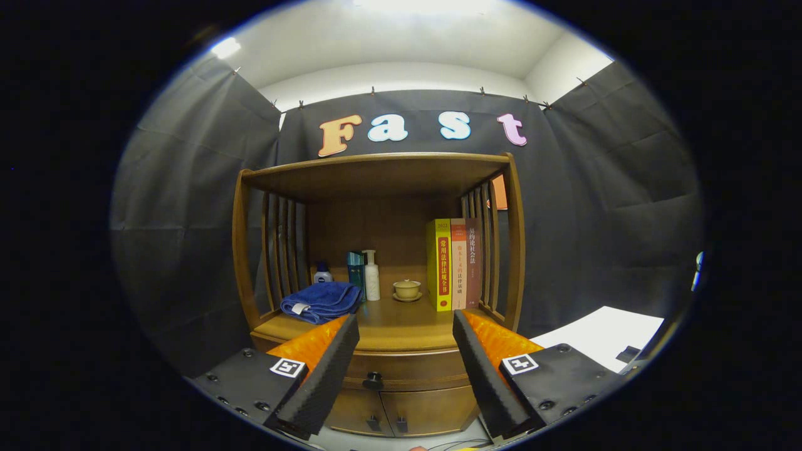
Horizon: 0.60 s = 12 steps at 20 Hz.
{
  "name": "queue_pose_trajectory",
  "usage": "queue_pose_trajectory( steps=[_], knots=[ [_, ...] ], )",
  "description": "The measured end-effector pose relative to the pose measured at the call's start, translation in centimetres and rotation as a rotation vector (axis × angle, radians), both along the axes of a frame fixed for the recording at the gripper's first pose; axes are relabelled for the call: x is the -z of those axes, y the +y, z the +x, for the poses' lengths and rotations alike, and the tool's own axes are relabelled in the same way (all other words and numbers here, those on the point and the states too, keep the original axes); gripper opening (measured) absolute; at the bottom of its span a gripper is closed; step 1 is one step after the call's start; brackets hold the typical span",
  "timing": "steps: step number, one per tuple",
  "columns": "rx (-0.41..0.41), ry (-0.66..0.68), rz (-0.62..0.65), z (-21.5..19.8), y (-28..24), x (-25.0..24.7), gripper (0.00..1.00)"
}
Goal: Pull open the drawer, take out the items inside it, and place them on the countertop above the cabinet.
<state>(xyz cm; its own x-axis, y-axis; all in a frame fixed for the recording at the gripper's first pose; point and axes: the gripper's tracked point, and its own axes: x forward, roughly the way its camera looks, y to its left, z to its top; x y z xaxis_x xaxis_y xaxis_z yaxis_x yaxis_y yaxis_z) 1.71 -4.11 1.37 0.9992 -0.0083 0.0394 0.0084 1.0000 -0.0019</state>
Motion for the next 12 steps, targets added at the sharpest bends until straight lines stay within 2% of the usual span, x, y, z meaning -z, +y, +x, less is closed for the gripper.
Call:
queue_pose_trajectory(
  steps=[12],
  knots=[
    [-0.003,0.086,0.000,2.3,1.1,4.8,0.99]
  ],
)
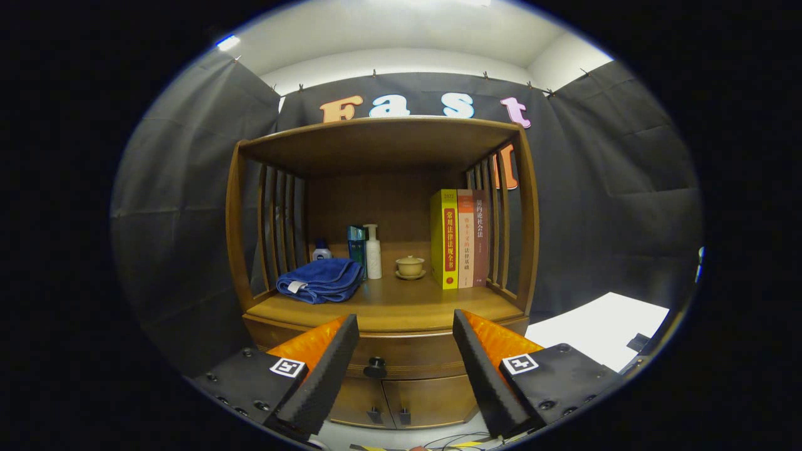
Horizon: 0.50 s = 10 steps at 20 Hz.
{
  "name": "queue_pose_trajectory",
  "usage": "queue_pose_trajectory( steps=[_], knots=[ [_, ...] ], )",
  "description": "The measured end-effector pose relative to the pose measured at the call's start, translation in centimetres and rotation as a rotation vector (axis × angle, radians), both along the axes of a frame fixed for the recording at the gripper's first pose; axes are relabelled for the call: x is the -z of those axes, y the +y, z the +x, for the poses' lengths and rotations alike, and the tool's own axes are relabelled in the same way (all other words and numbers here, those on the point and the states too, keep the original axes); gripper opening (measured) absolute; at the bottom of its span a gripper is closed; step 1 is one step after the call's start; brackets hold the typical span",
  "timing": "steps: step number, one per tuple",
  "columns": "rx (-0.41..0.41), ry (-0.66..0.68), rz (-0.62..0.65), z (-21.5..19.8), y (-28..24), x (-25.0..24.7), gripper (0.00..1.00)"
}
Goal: Pull open the drawer, take out the items inside it, and place them on the countertop above the cabinet.
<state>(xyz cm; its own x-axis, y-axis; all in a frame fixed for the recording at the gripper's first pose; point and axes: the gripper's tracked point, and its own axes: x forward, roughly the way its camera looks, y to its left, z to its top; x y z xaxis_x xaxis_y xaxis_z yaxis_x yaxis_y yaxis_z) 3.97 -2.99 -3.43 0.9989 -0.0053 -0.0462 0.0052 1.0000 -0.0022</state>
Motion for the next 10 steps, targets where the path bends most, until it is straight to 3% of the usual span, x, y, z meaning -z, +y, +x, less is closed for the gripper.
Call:
queue_pose_trajectory(
  steps=[10],
  knots=[
    [-0.008,0.042,0.003,0.4,0.6,2.2,0.99]
  ],
)
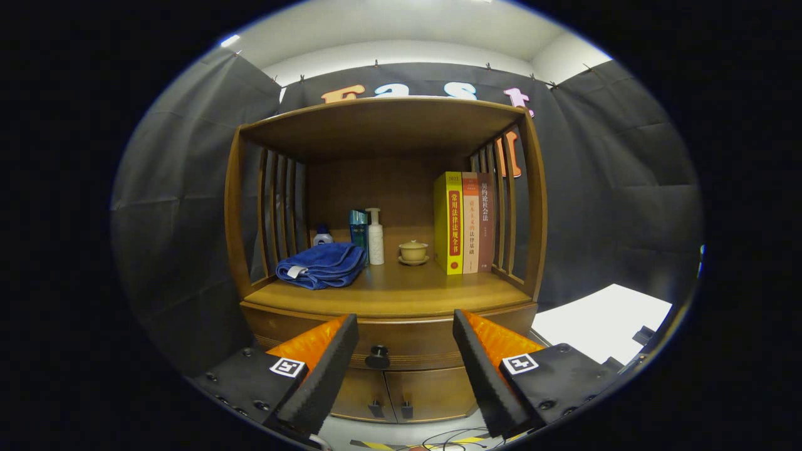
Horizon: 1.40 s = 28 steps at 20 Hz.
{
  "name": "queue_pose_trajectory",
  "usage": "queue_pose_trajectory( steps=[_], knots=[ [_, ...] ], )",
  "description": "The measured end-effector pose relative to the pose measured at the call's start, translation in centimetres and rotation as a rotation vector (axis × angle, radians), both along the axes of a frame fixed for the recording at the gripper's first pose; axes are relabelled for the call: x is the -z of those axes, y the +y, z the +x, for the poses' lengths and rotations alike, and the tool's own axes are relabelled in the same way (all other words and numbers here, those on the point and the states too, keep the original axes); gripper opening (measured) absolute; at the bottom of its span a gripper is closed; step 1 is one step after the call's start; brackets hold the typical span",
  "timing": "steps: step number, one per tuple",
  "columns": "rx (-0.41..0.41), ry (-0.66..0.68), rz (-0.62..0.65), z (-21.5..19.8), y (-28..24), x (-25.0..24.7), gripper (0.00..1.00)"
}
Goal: Pull open the drawer, take out the items inside it, and place them on the countertop above the cabinet.
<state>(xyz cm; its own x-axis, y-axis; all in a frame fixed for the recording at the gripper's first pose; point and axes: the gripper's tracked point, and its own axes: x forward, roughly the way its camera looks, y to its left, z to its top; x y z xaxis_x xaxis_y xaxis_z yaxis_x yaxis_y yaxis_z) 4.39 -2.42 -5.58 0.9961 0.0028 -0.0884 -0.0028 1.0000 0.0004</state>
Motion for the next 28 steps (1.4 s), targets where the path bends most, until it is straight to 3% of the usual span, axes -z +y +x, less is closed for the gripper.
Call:
queue_pose_trajectory(
  steps=[20,28],
  knots=[
    [0.017,0.120,0.010,2.1,0.6,6.7,0.99],
    [0.004,0.196,0.012,5.4,2.6,11.2,0.99]
  ],
)
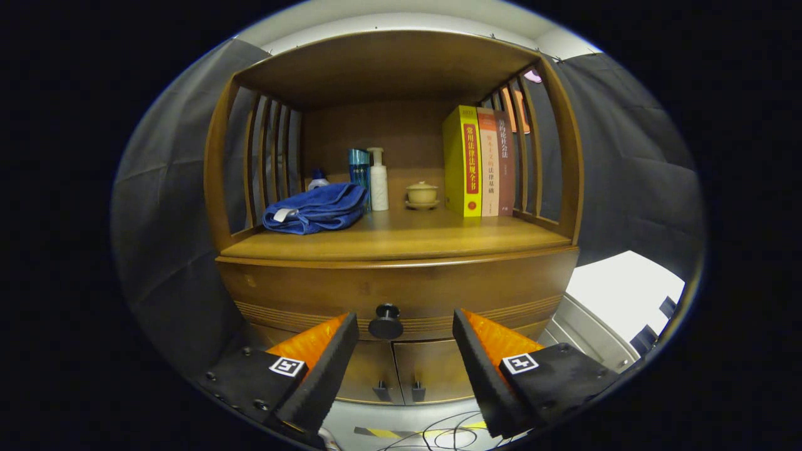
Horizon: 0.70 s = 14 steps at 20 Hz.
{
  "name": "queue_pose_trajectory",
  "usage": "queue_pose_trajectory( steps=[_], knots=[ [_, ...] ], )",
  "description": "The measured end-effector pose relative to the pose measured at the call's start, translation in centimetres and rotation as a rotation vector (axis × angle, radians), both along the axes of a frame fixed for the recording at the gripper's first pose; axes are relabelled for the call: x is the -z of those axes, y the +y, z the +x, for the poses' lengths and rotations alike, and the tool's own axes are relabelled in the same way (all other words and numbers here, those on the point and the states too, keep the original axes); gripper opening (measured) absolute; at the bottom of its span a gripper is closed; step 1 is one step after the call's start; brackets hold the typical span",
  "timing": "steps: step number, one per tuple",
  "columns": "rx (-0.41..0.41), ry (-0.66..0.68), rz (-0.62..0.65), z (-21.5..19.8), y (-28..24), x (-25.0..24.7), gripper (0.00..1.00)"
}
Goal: Pull open the drawer, take out the items inside it, and place them on the countertop above the cabinet.
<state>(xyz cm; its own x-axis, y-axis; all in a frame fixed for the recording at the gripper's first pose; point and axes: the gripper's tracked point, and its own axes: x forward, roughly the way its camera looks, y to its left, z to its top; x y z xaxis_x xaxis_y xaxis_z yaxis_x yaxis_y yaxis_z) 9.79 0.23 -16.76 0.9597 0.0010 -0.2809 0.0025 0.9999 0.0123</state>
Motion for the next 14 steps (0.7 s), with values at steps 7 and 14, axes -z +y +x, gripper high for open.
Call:
queue_pose_trajectory(
  steps=[7,14],
  knots=[
    [0.011,0.054,0.021,2.7,1.0,2.9,0.93],
    [0.023,0.072,0.037,4.5,1.4,3.9,0.76]
  ],
)
